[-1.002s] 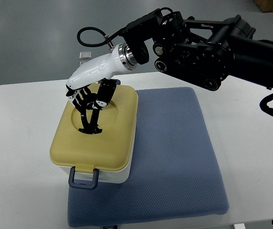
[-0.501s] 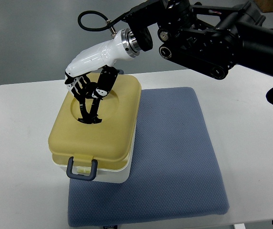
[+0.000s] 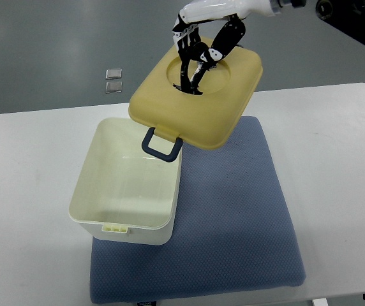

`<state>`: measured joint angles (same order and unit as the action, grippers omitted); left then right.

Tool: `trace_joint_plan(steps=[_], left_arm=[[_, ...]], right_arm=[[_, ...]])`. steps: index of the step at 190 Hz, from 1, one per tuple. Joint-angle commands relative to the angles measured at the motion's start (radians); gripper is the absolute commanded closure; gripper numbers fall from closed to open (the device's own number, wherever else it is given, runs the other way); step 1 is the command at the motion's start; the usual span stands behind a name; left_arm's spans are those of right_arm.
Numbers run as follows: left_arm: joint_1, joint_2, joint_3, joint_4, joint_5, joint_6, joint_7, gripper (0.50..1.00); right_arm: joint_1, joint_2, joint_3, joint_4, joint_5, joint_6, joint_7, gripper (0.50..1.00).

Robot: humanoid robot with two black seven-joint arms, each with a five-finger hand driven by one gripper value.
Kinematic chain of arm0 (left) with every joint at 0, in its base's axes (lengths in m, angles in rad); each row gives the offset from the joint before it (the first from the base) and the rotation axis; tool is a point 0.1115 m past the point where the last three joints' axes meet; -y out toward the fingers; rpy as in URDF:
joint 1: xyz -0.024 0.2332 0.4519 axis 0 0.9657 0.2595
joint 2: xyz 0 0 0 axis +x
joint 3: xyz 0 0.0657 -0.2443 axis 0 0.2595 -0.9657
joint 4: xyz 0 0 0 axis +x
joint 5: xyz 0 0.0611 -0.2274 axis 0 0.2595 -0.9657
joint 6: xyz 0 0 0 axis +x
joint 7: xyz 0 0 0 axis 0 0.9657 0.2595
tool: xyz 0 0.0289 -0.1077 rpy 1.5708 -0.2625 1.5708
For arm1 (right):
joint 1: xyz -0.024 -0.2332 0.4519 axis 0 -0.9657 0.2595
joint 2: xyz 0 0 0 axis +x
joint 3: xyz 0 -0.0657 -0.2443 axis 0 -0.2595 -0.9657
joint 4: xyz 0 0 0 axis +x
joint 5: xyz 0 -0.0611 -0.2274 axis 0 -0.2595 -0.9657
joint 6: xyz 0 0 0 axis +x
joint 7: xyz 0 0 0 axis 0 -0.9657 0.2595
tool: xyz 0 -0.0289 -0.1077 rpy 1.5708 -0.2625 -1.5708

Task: Open white storage box with right hand
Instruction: 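Move the lid beside the box and lower it onto the mat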

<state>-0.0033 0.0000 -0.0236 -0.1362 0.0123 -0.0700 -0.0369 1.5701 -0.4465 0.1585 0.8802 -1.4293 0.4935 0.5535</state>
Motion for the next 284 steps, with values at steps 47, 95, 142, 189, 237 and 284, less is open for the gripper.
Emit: trace_joint_plan(steps=[47,95,142,189,237,284], left_arm=[[0.000,0.000,-0.001,0.000,0.000,0.001,0.000,0.500],[0.000,0.000,0.001,0.000,0.000,0.001,0.000,0.500],[0.000,0.000,-0.001,0.000,0.000,-0.001,0.000,0.500],[0.000,0.000,0.001,0.001,0.000,0.001,0.000,0.500],[0.000,0.000,0.001,0.000,0.000,-0.001,0.000,0.500],[0.000,0.000,0.001,0.000,0.000,-0.001,0.000,0.500]], right_arm=[[-0.153,-0.172,-0.002,-0.006,0.003,-0.044,0.016,1.000],[-0.289,-0.216,-0.019,-0.010,-0.003,-0.102,0.026,1.000],[-0.384,-0.216,-0.019,-0.009,-0.013,-0.116,0.037,1.000],[-0.403,-0.169,-0.019,0.003,-0.011,-0.122,0.042,1.000],[-0.412,-0.052,-0.020,0.005,-0.014,-0.133,0.040,1.000],[-0.449,0.015,-0.022,-0.003,-0.030,-0.162,0.031,1.000]])
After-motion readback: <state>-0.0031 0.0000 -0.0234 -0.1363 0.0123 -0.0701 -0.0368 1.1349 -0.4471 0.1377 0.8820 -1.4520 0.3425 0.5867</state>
